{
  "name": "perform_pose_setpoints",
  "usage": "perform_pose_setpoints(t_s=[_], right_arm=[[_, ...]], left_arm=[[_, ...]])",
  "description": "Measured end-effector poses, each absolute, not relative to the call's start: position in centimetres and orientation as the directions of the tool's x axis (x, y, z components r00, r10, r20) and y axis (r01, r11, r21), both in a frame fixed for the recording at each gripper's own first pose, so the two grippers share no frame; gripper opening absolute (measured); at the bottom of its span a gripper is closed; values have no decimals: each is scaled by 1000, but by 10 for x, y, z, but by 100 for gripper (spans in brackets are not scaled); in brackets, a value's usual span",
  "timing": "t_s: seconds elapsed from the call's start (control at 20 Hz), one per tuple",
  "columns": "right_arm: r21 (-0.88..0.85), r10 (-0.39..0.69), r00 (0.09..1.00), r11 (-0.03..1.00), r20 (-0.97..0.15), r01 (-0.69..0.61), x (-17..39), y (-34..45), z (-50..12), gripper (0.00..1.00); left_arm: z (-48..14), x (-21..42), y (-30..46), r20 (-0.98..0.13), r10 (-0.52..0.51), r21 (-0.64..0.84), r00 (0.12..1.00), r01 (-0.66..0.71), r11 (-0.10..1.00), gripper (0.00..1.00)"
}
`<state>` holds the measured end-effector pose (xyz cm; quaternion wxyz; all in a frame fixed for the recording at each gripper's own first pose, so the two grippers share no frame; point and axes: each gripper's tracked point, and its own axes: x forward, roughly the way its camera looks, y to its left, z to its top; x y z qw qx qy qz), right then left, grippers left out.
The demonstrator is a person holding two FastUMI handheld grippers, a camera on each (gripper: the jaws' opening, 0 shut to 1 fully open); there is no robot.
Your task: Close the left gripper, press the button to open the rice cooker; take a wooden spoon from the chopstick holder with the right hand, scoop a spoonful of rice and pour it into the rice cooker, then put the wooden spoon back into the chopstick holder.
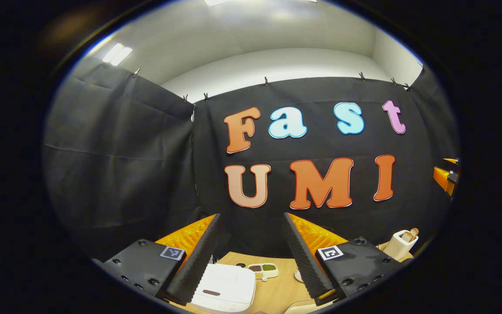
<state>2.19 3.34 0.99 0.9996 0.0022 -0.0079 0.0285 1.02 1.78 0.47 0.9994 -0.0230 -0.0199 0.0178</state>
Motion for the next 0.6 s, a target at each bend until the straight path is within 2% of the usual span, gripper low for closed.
perform_pose_setpoints(t_s=[0.05,0.1,0.15,0.35,0.4,0.45,0.5,0.55,0.6], right_arm=[[6,56,998,998,16,-56,23,35,10,96],[5,56,998,998,12,-56,23,34,8,93],[3,52,999,999,8,-52,21,33,6,96],[-23,40,999,999,-12,-40,15,29,1,96],[-30,35,999,999,-17,-35,12,27,-2,96],[-38,26,999,999,-27,-27,11,25,-5,93],[-45,16,999,999,-39,-18,7,22,-8,96],[-51,5,999,999,-52,-8,4,19,-12,99],[-55,-5,998,998,-63,2,1,15,-16,96]], left_arm=[[8,12,24,48,49,-44,998,-47,998,94],[10,15,34,53,68,-45,996,-65,997,94],[11,17,40,55,78,-49,995,-75,996,95],[7,26,76,39,133,-88,990,-129,988,94],[4,30,83,24,146,-91,989,-143,985,85],[-2,33,90,-3,156,-70,988,-156,985,59],[-11,32,103,-18,202,-43,979,-203,978,33],[-17,36,105,-35,191,-28,981,-192,981,7],[-22,38,107,-56,189,-12,980,-190,982,11]])
